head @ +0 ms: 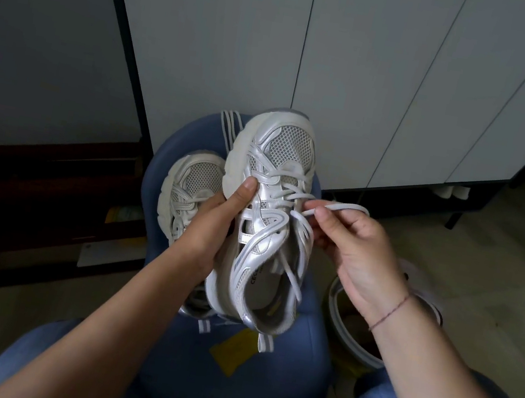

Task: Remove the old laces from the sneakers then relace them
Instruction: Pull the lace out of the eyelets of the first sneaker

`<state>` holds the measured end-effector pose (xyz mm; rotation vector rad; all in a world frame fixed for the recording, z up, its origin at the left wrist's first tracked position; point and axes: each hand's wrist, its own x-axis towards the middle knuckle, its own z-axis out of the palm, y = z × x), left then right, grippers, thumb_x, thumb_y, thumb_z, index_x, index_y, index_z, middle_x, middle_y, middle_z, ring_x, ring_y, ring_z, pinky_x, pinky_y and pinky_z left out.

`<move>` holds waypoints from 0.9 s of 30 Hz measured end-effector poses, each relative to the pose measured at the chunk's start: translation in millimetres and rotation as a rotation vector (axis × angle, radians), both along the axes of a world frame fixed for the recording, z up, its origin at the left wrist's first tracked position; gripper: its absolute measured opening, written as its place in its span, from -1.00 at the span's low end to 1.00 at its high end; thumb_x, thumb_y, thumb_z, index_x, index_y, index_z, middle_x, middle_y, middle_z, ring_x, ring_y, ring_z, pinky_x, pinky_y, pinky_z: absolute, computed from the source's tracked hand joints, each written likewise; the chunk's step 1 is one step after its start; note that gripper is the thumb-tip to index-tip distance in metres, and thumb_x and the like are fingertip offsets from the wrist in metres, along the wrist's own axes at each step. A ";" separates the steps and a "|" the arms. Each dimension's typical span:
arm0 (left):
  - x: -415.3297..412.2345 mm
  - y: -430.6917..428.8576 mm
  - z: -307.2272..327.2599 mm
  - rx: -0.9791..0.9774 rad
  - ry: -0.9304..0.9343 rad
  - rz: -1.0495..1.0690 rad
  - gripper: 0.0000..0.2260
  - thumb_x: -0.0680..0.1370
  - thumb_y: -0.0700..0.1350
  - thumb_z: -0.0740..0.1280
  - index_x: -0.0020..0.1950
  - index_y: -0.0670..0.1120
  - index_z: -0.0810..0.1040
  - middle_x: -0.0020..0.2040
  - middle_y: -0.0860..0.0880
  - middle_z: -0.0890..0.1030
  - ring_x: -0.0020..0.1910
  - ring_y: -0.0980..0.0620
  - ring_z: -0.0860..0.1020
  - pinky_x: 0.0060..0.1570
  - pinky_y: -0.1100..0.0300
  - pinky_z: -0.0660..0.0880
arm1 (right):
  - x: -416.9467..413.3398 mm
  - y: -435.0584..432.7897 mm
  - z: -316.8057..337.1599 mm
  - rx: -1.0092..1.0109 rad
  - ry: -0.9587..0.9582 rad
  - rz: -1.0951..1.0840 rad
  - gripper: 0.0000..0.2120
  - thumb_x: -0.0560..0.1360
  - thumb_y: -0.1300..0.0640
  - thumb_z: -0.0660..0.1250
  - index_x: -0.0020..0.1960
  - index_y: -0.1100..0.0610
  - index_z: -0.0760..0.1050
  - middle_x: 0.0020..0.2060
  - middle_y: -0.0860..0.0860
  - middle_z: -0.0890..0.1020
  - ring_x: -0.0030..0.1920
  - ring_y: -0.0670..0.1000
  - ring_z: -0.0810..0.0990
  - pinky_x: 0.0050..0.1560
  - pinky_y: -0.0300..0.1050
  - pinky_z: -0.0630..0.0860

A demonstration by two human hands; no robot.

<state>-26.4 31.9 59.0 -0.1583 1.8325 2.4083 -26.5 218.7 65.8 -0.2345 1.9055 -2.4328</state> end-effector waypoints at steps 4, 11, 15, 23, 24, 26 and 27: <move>0.2 -0.8 -0.5 -0.008 0.011 -0.011 -0.52 0.54 0.14 0.29 0.31 -0.16 0.55 0.12 -0.13 0.68 0.12 -0.10 0.66 0.24 -0.05 0.50 | 0.1 -2.3 6.9 -0.005 -0.014 -0.079 -0.82 0.54 0.20 0.24 -0.15 0.19 0.58 -0.34 0.01 0.64 -0.33 -0.08 0.57 -0.24 -0.28 0.49; -0.1 -2.2 0.6 -0.002 -0.001 -0.006 -0.53 0.55 0.15 0.27 0.31 -0.15 0.55 0.11 -0.13 0.69 0.11 -0.09 0.66 0.24 -0.06 0.51 | -14.7 26.0 22.5 -0.775 -0.320 -0.084 -0.86 0.41 0.13 0.24 -0.21 0.18 0.52 -0.42 -0.03 0.54 -0.47 -0.16 0.49 -0.46 -0.35 0.43; 0.4 -0.3 0.1 0.008 -0.005 -0.009 -0.49 0.51 0.15 0.30 0.33 -0.15 0.53 0.13 -0.13 0.68 0.12 -0.10 0.66 0.25 -0.07 0.51 | -8.5 15.7 10.9 -0.428 -0.318 0.027 -0.76 0.40 0.10 0.26 -0.04 0.22 0.57 -0.36 0.00 0.57 -0.40 -0.15 0.53 -0.37 -0.34 0.50; 2.4 -1.5 0.6 -0.027 0.017 -0.002 -0.54 0.54 0.14 0.28 0.30 -0.15 0.55 0.10 -0.12 0.70 0.08 -0.08 0.67 0.17 0.00 0.54 | 3.4 -5.5 6.6 -0.129 -0.107 -0.003 -0.91 0.49 0.24 0.28 -0.12 0.23 0.54 -0.31 0.04 0.61 -0.33 -0.09 0.56 -0.28 -0.29 0.51; 2.3 -1.4 0.5 -0.034 0.021 0.001 -0.52 0.52 0.15 0.29 0.30 -0.14 0.55 0.10 -0.11 0.70 0.09 -0.08 0.67 0.18 -0.01 0.53 | 2.7 -5.0 7.6 -0.131 -0.103 -0.030 -0.89 0.52 0.26 0.25 -0.13 0.22 0.53 -0.33 0.04 0.60 -0.34 -0.09 0.55 -0.29 -0.30 0.51; 1.7 -1.1 1.0 -0.032 0.018 -0.002 -0.50 0.51 0.16 0.30 0.31 -0.14 0.55 0.11 -0.11 0.69 0.10 -0.08 0.67 0.20 -0.02 0.53 | -1.3 -0.8 10.9 -0.211 -0.116 -0.090 -0.86 0.54 0.28 0.21 -0.15 0.21 0.52 -0.38 0.01 0.58 -0.37 -0.10 0.52 -0.31 -0.32 0.50; 1.6 -0.9 1.5 -0.020 0.009 -0.002 -0.50 0.52 0.16 0.29 0.31 -0.14 0.55 0.11 -0.12 0.69 0.10 -0.09 0.66 0.21 -0.03 0.52 | -3.9 3.1 13.6 -0.274 -0.133 -0.118 -0.85 0.55 0.28 0.19 -0.15 0.21 0.51 -0.40 -0.01 0.57 -0.39 -0.12 0.51 -0.33 -0.33 0.49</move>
